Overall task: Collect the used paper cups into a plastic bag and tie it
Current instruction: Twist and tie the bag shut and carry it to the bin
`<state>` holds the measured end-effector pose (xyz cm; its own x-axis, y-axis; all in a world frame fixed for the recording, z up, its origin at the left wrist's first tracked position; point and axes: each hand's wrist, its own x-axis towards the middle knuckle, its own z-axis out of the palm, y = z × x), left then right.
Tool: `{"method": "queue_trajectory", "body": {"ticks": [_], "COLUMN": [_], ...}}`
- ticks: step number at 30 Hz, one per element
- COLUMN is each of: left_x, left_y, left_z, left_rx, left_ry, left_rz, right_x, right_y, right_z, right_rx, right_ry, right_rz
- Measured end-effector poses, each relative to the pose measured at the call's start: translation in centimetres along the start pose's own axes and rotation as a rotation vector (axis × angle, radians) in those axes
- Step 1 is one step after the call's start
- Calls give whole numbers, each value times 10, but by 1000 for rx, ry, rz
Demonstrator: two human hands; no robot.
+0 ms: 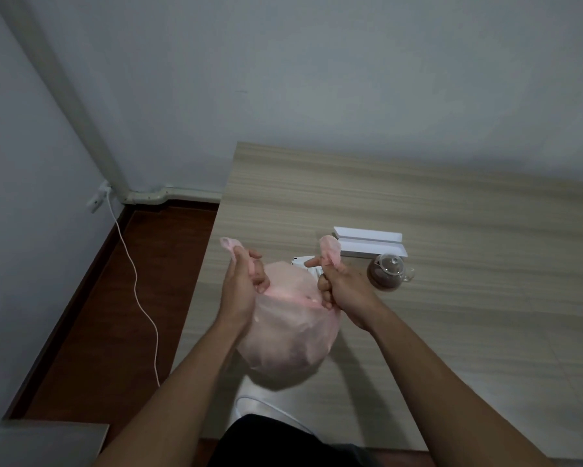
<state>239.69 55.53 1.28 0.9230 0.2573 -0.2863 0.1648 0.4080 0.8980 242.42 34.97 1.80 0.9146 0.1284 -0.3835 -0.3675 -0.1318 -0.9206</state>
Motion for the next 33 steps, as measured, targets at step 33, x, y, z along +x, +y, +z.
{"method": "queue_trajectory", "body": {"ticks": [33], "left_x": [4], "left_y": [-32], "left_z": [3], "left_rx": [521], "left_ry": [-106], "left_rz": [-142], "right_x": [-23], "right_y": [-5], "right_z": [15], "right_rx": [-609], "right_ry": [-374], "right_rz": [-215]}}
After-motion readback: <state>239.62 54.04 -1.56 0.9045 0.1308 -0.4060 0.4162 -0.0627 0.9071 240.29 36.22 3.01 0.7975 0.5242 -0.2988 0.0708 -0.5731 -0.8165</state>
